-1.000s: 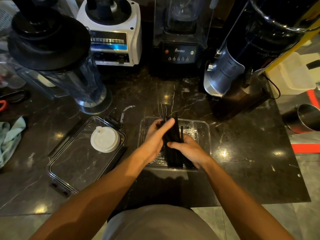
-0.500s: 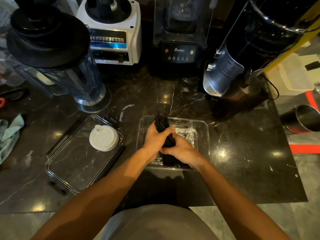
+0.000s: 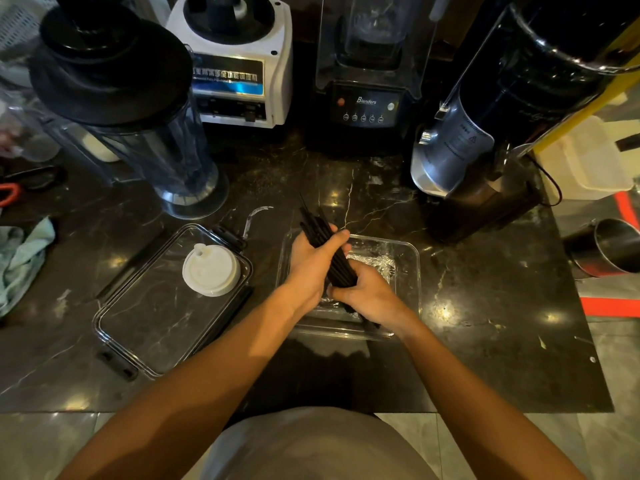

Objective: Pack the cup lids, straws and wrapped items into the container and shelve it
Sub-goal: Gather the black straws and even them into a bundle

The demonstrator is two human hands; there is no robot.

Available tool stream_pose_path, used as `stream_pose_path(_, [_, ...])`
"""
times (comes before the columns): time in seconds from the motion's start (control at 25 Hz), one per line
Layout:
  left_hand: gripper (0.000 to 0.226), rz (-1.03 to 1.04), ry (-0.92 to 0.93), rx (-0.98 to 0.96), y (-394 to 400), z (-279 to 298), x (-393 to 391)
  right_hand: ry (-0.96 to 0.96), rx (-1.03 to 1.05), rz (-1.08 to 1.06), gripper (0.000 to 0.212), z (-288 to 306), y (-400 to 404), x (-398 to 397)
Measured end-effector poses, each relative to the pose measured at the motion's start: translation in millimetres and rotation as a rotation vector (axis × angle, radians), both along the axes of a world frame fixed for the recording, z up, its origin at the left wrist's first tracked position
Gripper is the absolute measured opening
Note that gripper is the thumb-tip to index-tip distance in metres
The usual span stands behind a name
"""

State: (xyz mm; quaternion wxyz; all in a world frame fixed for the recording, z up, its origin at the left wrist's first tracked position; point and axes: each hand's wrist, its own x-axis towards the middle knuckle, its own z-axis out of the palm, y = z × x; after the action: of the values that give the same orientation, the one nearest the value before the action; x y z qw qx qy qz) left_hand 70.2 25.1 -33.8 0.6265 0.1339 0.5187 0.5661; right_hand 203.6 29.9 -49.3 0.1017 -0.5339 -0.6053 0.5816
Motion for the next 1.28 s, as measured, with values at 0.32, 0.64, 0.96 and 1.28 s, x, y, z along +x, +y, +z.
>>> stream_pose_path(0.32, [0.051, -0.239, 0.056, 0.123, -3, 15, -28, 0.151, -0.150, -0.055, 0.014, 19, 15, 6])
stream_pose_path(0.64, [0.056, -0.254, 0.129, 0.116, -12, 27, -41, 0.380, -0.224, -0.133, 0.015, 31, 20, 8])
stream_pose_path(0.96, [0.055, -0.222, 0.123, 0.081, -26, 16, -51, 0.467, -0.397, -0.224, 0.018, 36, 16, -8])
stream_pose_path(1.28, [0.048, -0.153, 0.169, 0.138, -41, 25, -92, 0.334, -0.513, 0.151, 0.008, 51, -1, -70])
